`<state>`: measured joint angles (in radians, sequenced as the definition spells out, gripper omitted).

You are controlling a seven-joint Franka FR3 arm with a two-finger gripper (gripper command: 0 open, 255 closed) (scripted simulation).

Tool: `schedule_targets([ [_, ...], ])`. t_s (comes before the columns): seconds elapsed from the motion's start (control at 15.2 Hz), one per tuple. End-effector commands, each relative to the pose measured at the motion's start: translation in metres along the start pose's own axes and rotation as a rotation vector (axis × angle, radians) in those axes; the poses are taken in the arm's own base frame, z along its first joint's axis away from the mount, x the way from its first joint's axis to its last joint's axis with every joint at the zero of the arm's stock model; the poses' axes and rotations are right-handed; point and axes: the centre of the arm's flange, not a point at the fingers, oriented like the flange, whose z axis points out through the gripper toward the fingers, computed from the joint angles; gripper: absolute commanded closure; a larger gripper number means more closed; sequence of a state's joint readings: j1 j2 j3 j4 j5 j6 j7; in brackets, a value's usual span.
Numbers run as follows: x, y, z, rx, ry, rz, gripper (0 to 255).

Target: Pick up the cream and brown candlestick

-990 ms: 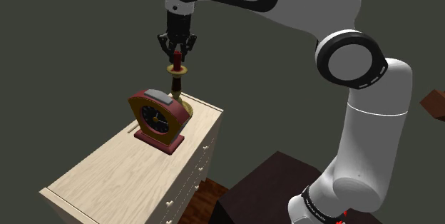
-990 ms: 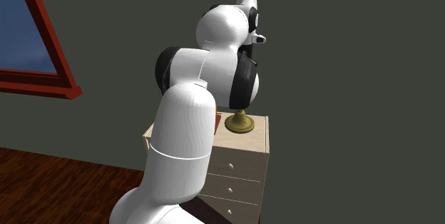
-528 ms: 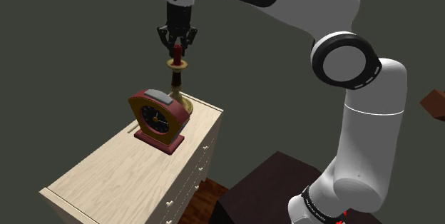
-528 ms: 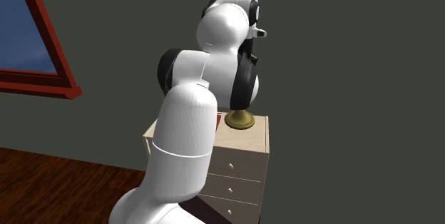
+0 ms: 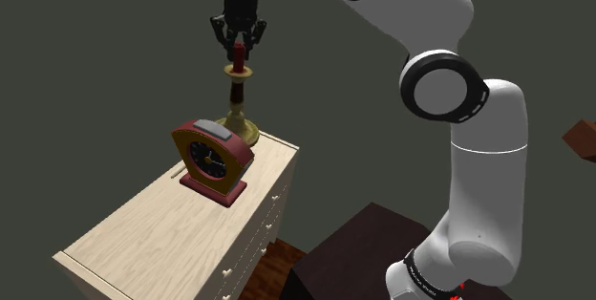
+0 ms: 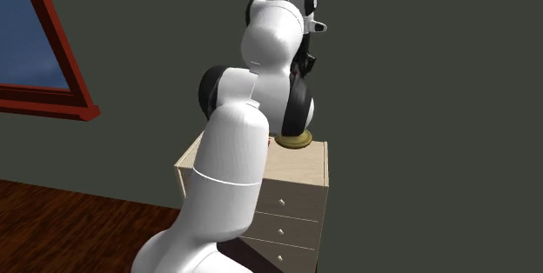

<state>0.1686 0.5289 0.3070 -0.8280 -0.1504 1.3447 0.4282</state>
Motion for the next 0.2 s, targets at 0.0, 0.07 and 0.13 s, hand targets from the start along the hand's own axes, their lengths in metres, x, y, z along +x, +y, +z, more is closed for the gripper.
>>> schedule_targets([
  [0.0, 0.0002, -0.0007, -0.0115, 0.0, 0.0, 0.001, 255],
  [0.07, 0.0002, -0.0007, -0.0124, 0.0, 0.0, 0.001, 255],
  [0.13, 0.0002, -0.0007, -0.0124, 0.0, 0.0, 0.001, 255],
])
